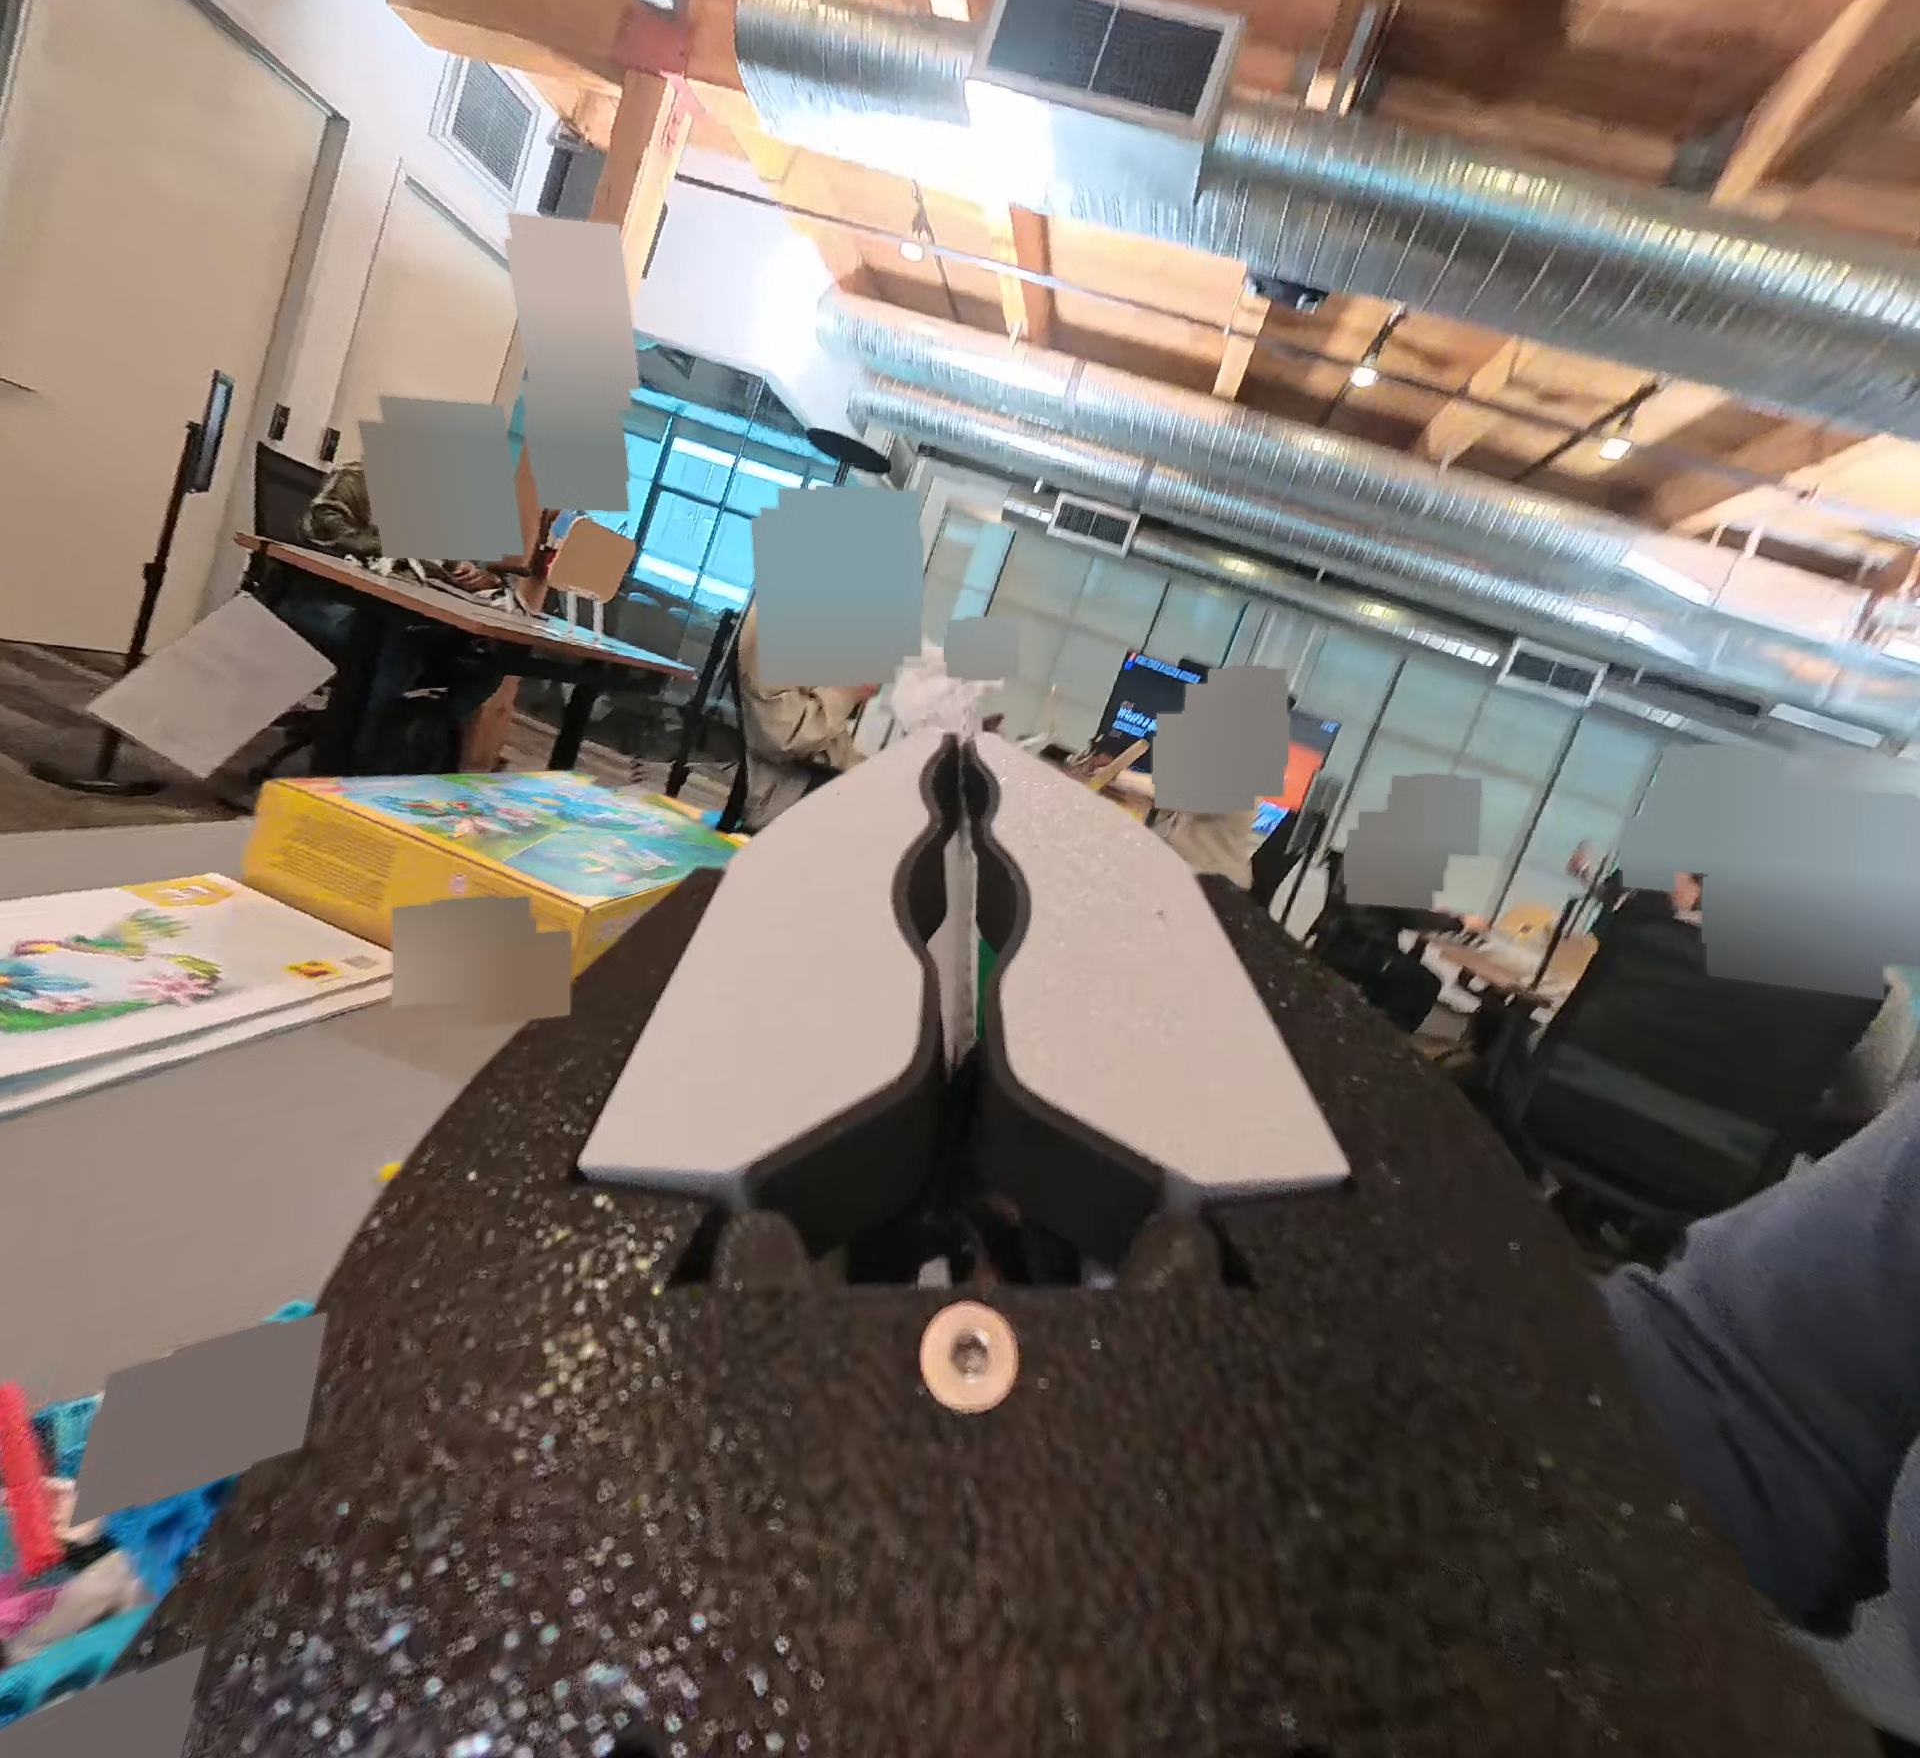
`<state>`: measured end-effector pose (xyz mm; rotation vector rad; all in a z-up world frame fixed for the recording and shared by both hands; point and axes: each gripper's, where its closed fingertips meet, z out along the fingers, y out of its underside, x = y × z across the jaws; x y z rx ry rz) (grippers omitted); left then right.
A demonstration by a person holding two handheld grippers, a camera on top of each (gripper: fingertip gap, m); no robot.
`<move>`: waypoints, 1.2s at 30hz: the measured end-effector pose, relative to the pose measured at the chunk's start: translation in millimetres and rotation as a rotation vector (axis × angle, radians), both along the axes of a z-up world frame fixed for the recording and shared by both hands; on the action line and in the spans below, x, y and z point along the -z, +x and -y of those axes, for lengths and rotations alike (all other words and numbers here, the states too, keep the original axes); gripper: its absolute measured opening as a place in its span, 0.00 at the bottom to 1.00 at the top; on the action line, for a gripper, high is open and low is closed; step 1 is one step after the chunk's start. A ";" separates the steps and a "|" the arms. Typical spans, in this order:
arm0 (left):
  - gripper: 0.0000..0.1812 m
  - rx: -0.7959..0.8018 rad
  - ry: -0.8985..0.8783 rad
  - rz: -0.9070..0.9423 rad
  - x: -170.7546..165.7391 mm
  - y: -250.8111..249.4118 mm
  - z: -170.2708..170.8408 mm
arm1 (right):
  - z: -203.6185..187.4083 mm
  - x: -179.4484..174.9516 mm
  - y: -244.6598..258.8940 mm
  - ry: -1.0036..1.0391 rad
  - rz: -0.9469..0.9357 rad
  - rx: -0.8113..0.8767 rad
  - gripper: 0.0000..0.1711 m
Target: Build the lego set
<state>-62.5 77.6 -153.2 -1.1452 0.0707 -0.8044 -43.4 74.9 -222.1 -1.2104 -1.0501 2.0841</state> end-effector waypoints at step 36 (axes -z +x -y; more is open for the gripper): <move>0.12 -0.188 -0.611 -0.359 122.7 -37.4 20.3 | -68.7 66.9 46.0 1.044 1.387 -0.613 0.01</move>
